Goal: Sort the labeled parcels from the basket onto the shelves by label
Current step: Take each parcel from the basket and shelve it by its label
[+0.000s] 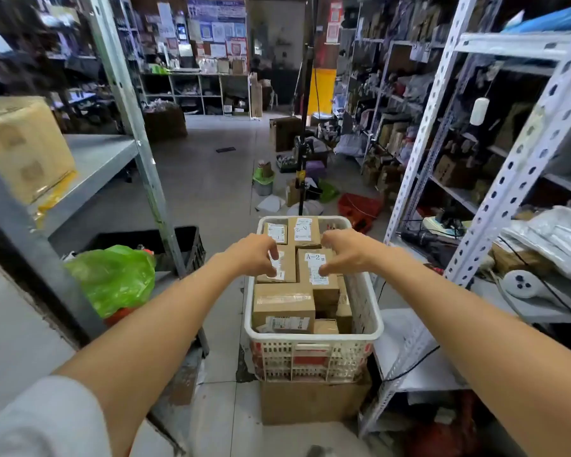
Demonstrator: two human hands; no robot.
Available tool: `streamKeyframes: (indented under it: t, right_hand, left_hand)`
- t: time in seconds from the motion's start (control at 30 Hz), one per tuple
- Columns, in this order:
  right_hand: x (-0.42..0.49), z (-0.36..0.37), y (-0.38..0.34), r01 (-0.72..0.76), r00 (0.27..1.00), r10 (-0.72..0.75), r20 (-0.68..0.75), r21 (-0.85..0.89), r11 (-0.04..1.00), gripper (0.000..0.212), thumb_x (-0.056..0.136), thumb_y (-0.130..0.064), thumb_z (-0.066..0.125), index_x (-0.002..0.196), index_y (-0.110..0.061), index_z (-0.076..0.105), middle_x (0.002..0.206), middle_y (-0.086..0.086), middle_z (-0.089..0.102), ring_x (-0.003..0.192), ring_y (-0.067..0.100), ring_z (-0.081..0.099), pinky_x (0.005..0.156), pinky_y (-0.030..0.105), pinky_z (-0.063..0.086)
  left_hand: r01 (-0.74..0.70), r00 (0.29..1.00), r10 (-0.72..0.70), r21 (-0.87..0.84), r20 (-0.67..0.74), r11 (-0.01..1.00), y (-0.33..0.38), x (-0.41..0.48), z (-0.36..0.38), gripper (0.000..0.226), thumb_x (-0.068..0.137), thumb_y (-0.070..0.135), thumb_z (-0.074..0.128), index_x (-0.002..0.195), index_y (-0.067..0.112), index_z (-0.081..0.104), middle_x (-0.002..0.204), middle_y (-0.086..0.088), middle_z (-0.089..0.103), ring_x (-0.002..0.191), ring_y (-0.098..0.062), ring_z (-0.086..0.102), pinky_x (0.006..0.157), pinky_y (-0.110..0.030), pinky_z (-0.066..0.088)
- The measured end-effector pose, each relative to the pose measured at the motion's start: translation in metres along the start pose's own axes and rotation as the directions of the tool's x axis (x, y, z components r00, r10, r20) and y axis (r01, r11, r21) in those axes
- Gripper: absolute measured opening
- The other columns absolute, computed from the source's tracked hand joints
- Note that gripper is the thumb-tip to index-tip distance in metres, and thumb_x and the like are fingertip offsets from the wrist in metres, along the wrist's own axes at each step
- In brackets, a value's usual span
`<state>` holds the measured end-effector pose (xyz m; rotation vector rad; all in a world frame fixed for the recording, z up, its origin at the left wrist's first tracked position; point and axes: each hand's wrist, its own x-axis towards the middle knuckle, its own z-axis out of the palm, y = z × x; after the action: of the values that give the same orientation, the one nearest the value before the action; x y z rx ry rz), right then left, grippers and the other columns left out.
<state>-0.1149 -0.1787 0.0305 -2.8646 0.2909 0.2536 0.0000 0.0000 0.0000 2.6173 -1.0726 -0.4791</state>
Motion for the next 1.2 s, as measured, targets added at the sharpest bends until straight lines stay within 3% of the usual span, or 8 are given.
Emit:
streamKeyframes:
  t: [0.3, 0.57, 0.67, 0.9, 1.03, 1.2]
  right_hand:
    - [0.124, -0.009, 0.054, 0.068, 0.997, -0.066, 0.032, -0.061, 0.996, 0.065, 0.078, -0.04, 0.072, 0.132, -0.011, 0.049, 0.132, 0.007, 0.055, 0.117, 0.025, 0.052, 0.096, 0.039, 0.047]
    - [0.224, -0.004, 0.106, 0.06, 0.988, -0.057, 0.144, -0.02, 0.998, 0.068, 0.076, -0.041, 0.073, 0.132, -0.011, 0.048, 0.131, 0.009, 0.055, 0.117, 0.027, 0.053, 0.097, 0.041, 0.046]
    - [0.244, 0.012, 0.114, 0.044, 0.974, -0.039, 0.225, -0.019, 0.999, 0.067, 0.073, -0.043, 0.073, 0.129, -0.015, 0.049, 0.126, 0.008, 0.058, 0.112, 0.028, 0.055, 0.095, 0.045, 0.048]
    - [0.274, 0.053, 0.119, 0.0, 0.933, 0.006, 0.359, -0.018, 1.0, 0.062, 0.078, -0.043, 0.069, 0.127, -0.01, 0.05, 0.128, 0.006, 0.057, 0.113, 0.028, 0.056, 0.095, 0.046, 0.049]
    - [0.284, 0.09, 0.115, -0.026, 0.907, 0.006, 0.42, 0.042, 0.999, 0.063, 0.082, -0.04, 0.069, 0.134, -0.013, 0.046, 0.133, 0.003, 0.053, 0.119, 0.026, 0.051, 0.093, 0.031, 0.042]
    - [0.279, 0.162, 0.109, -0.043, 0.853, -0.01, 0.521, 0.088, 0.995, 0.061, 0.078, -0.035, 0.075, 0.128, -0.012, 0.049, 0.126, 0.008, 0.055, 0.111, 0.025, 0.053, 0.087, 0.034, 0.046]
  left_hand:
    - [0.046, 0.998, -0.048, 0.094, 0.029, 0.995, -0.014, 0.123, -0.009, 0.038, 0.082, 0.023, 0.072, 0.118, 0.016, 0.061, 0.118, -0.002, 0.063, 0.103, -0.02, 0.06, 0.091, -0.038, 0.052]
    - [0.082, 0.993, -0.082, 0.01, 0.083, 0.997, -0.022, 0.212, 0.005, 0.037, 0.083, 0.018, 0.071, 0.119, 0.012, 0.06, 0.115, -0.005, 0.066, 0.093, -0.017, 0.06, 0.079, -0.027, 0.048]
    - [0.126, 0.982, -0.125, 0.0, 0.143, 0.992, -0.04, 0.229, 0.019, 0.037, 0.082, 0.019, 0.074, 0.116, 0.013, 0.06, 0.114, -0.005, 0.065, 0.09, -0.016, 0.06, 0.078, -0.028, 0.049]
    - [0.176, 0.947, -0.166, -0.011, 0.276, 0.984, -0.077, 0.25, 0.066, 0.039, 0.081, 0.023, 0.072, 0.117, 0.018, 0.059, 0.116, 0.0, 0.063, 0.103, -0.021, 0.06, 0.09, -0.037, 0.051]
    - [0.201, 0.935, -0.173, -0.059, 0.31, 0.978, -0.097, 0.255, 0.103, 0.045, 0.079, 0.024, 0.072, 0.121, 0.017, 0.057, 0.121, -0.002, 0.061, 0.107, -0.022, 0.058, 0.09, -0.039, 0.051]
    - [0.248, 0.902, -0.206, -0.063, 0.379, 0.967, -0.121, 0.245, 0.161, 0.058, 0.072, 0.022, 0.074, 0.126, 0.018, 0.052, 0.125, -0.004, 0.056, 0.109, -0.023, 0.055, 0.091, -0.039, 0.05]
